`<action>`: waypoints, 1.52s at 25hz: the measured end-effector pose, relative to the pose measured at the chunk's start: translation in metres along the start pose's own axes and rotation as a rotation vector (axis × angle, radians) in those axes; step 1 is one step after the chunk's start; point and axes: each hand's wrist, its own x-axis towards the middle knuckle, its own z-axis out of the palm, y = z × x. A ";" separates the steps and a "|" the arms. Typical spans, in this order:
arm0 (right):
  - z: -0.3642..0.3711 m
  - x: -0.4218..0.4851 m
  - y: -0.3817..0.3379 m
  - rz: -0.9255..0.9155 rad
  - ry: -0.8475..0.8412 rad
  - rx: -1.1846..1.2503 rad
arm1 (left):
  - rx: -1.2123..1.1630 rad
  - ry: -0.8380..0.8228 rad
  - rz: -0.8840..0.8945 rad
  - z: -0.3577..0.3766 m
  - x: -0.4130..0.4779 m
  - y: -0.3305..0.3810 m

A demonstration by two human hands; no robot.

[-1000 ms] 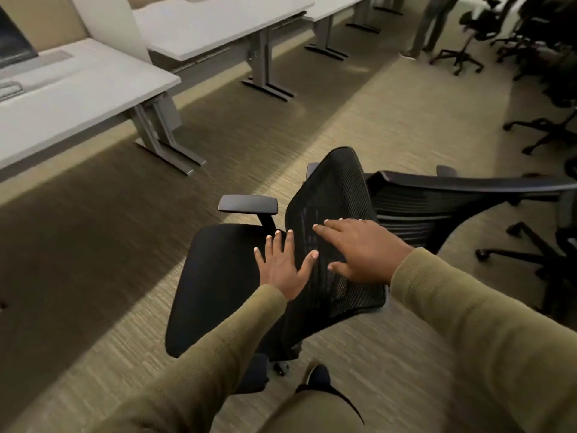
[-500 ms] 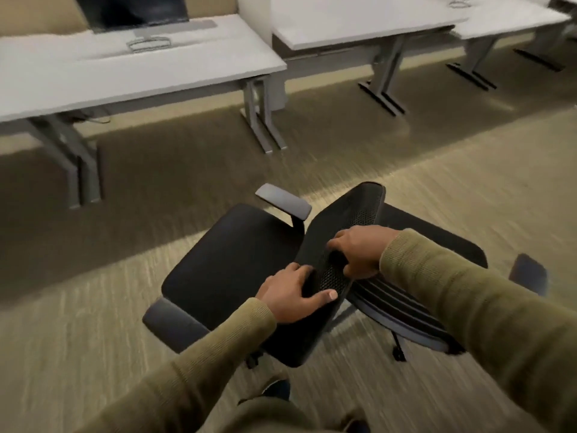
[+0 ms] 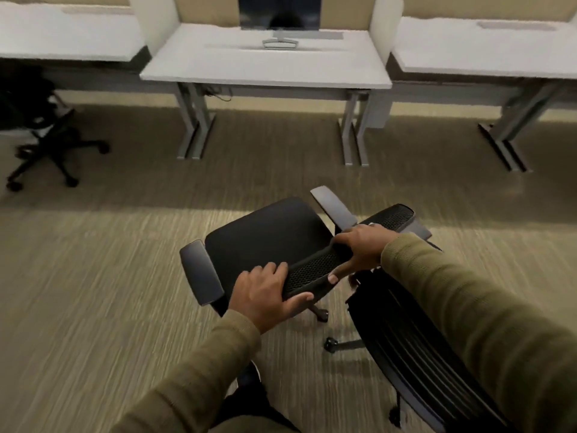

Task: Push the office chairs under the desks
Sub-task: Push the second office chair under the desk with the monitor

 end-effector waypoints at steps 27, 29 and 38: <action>-0.143 0.257 0.008 0.396 0.398 0.325 | 0.075 0.015 0.084 -0.036 0.299 -0.227; -0.168 0.287 0.014 0.381 0.392 0.318 | 0.083 0.035 0.068 -0.038 0.329 -0.243; -0.286 0.424 0.067 0.282 0.366 0.261 | 0.065 0.048 -0.071 -0.056 0.475 -0.301</action>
